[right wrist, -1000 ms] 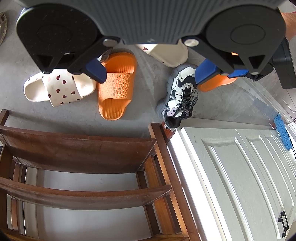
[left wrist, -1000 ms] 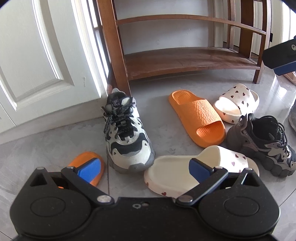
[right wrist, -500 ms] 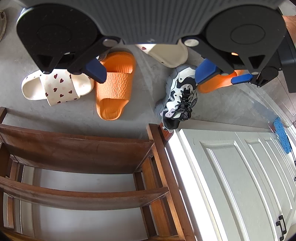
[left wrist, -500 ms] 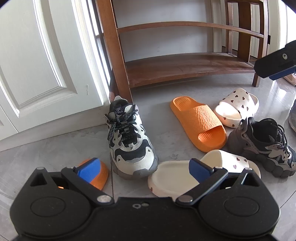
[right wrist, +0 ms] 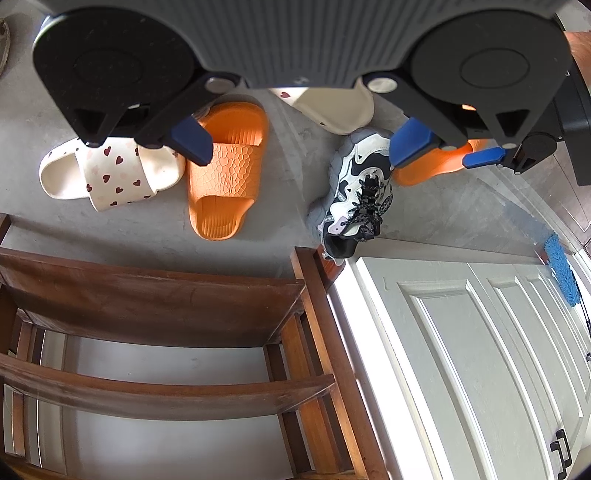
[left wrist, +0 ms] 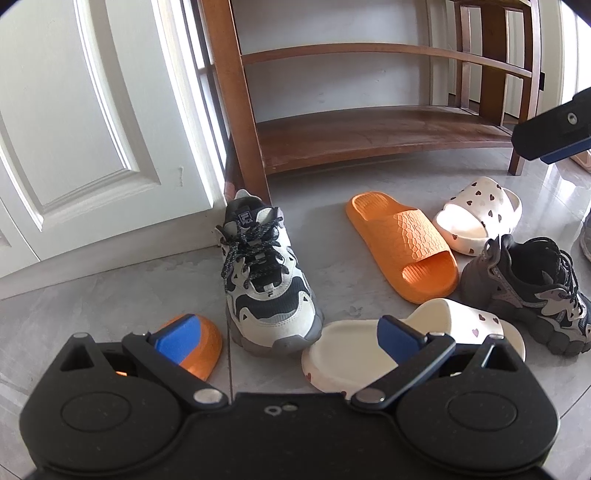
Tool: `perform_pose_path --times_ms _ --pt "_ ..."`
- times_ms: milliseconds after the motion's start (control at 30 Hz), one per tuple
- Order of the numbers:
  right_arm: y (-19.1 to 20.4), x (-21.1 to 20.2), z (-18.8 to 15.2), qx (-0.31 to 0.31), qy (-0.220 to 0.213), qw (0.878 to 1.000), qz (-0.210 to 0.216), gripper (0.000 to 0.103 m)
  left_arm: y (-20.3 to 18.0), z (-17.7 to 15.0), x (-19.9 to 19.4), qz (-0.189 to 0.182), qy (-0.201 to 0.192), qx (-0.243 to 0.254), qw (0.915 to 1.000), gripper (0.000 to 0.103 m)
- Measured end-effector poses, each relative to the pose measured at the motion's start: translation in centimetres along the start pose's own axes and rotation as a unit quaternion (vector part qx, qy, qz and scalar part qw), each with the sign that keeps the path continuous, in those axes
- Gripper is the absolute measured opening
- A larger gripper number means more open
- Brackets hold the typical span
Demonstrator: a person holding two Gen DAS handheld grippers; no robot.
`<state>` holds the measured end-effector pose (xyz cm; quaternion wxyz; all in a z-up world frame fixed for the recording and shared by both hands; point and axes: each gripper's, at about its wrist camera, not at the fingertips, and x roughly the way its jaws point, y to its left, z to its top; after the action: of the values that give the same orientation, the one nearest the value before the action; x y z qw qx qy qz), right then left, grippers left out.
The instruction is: Organize scattered shoes
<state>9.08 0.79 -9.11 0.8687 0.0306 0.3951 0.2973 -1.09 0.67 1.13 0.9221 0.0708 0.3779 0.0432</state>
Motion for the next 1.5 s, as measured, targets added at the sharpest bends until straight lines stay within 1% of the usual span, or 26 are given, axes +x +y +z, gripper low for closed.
perform_pose_path --times_ms 200,300,367,467,567,633,667,733,800,900,933,967,1000,1033,1100,1200,1267,1333,1400,1433,1467,1500 --pt "0.1 0.5 0.1 0.0 0.004 1.0 0.002 0.103 0.5 -0.5 0.1 -0.002 0.0 -0.003 1.0 0.102" --pt "0.1 0.8 0.2 -0.001 0.006 1.0 0.003 0.103 1.5 -1.5 -0.5 -0.005 -0.015 -0.012 0.9998 0.102" --pt "0.2 1.0 0.1 0.0 0.007 1.0 0.004 0.103 2.6 -2.5 -1.0 -0.004 -0.028 -0.026 0.9993 0.102" --pt "0.1 1.4 0.0 0.003 0.012 1.0 0.006 0.103 5.2 -4.9 -1.8 0.008 -0.034 -0.078 0.9964 0.102" --pt "-0.1 2.3 0.0 0.005 0.021 1.0 0.011 0.103 8.9 -8.7 -3.2 0.021 -0.035 -0.171 0.9843 0.102" --pt "0.2 2.8 -0.1 0.003 0.025 1.0 0.014 0.103 10.4 -10.8 -3.9 0.027 -0.039 -0.212 0.9761 0.1" --pt "0.4 3.1 -0.1 0.002 0.028 1.0 0.015 0.103 10.8 -11.2 -4.0 0.027 -0.039 -0.22 0.9743 0.1" --pt "0.9 3.7 0.0 -0.001 0.032 0.999 0.018 0.103 12.5 -13.0 -3.7 0.026 -0.028 -0.259 0.965 0.1" --pt "1.5 4.3 0.1 -0.006 0.038 0.999 0.021 0.103 13.9 -14.1 -2.9 0.017 -0.026 -0.296 0.9548 0.1" --pt "1.7 5.1 0.3 -0.016 0.046 0.998 0.025 0.103 15.4 -14.8 -1.6 0.006 -0.033 -0.318 0.9474 0.098" --pt "2.0 5.2 0.3 -0.02 0.048 0.998 0.026 0.103 16.0 -15.0 -0.9 -0.003 -0.036 -0.327 0.9442 0.093" --pt "2.3 5.4 0.3 -0.025 0.05 0.998 0.026 0.103 16.2 -15.0 -0.7 -0.007 -0.036 -0.332 0.9427 0.084" --pt "2.5 5.5 0.3 -0.031 0.051 0.998 0.024 0.103 16.8 -14.9 0.3 -0.022 -0.035 -0.341 0.939 0.08" --pt "2.8 5.6 0.3 -0.036 0.053 0.998 0.022 0.103 17.1 -15.0 0.7 -0.029 -0.036 -0.341 0.9389 0.077" --pt "3.0 5.7 0.1 -0.046 0.056 0.997 0.019 0.103 17.4 -15.1 1.9 -0.033 -0.029 -0.339 0.9397 0.067" --pt "3.2 5.9 0.0 -0.049 0.063 0.997 0.013 0.103 17.9 -15.8 2.8 -0.032 -0.026 -0.345 0.9376 0.063" --pt "3.2 6.0 0.0 -0.05 0.066 0.996 0.01 0.103 18.4 -16.3 3.1 -0.033 -0.025 -0.363 0.9307 0.063" --pt "3.3 6.1 0.0 -0.054 0.07 0.996 0.008 0.103 18.9 -17.0 3.2 -0.042 -0.031 -0.387 0.9205 0.063" --pt "3.4 6.3 -0.2 -0.058 0.074 0.995 0.007 0.103 19.1 -17.3 3.3 -0.056 -0.039 -0.396 0.9157 0.062" --pt "3.5 6.4 -0.2 -0.061 0.077 0.995 0.006 0.103 19.3 -17.3 3.7 -0.069 -0.044 -0.406 0.9103 0.061" --pt "3.6 6.5 -0.3 -0.063 0.079 0.995 0.005 0.103 19.5 -17.2 4.2 -0.077 -0.046 -0.414 0.906 0.056" --pt "3.7 6.6 -0.4 -0.065 0.081 0.995 0.005 0.103 19.8 -17.1 4.7 -0.084 -0.049 -0.421 0.9018 0.054"
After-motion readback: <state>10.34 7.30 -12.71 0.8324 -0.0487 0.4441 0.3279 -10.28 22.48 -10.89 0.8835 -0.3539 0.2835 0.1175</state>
